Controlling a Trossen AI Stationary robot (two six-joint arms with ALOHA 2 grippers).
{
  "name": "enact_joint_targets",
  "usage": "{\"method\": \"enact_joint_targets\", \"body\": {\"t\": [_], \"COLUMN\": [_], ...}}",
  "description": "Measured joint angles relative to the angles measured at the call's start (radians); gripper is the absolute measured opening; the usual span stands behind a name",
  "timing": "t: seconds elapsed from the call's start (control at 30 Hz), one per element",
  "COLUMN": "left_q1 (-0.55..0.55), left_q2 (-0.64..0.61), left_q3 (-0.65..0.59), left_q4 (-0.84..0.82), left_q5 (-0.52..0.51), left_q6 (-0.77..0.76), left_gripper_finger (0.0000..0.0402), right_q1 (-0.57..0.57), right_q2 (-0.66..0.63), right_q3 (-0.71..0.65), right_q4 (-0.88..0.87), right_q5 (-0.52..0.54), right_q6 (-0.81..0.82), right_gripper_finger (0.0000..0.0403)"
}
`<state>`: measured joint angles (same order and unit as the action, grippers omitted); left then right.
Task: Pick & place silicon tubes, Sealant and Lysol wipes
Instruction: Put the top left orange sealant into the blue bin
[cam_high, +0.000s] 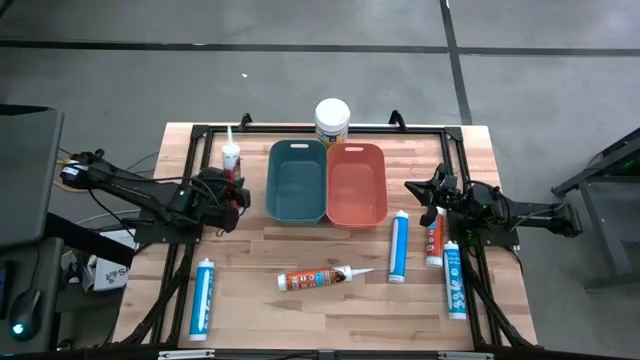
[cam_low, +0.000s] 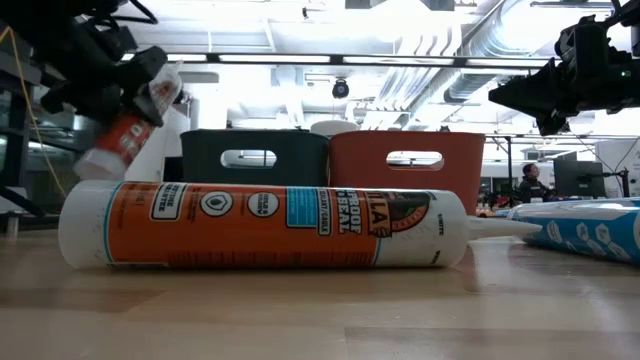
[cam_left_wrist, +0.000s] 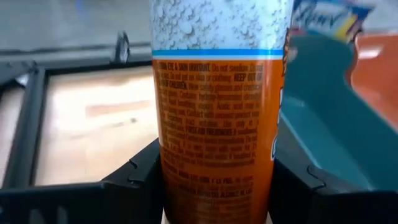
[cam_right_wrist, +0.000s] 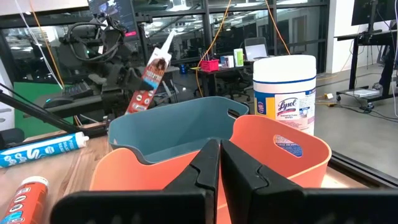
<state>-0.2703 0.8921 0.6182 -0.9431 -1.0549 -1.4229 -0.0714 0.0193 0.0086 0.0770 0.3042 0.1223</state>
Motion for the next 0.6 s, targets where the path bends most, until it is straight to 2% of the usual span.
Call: {"method": "enact_joint_targets", "body": {"t": [0.43, 0.6], "left_q1": [0.001, 0.002], "left_q2": [0.027, 0.075], "left_q3": [0.001, 0.002], "left_q4": [0.135, 0.180], "left_q5": [-0.272, -0.352], "left_q6": [0.003, 0.008], "left_gripper_finger": [0.0188, 0.0188], "right_q1": [0.000, 0.000], "right_q2": [0.000, 0.000], "right_q3": [0.000, 0.000], "right_q4": [0.000, 0.000], "right_q5": [0.000, 0.000], "right_q6": [0.000, 0.000], "right_gripper_finger": [0.0012, 0.0012]}}
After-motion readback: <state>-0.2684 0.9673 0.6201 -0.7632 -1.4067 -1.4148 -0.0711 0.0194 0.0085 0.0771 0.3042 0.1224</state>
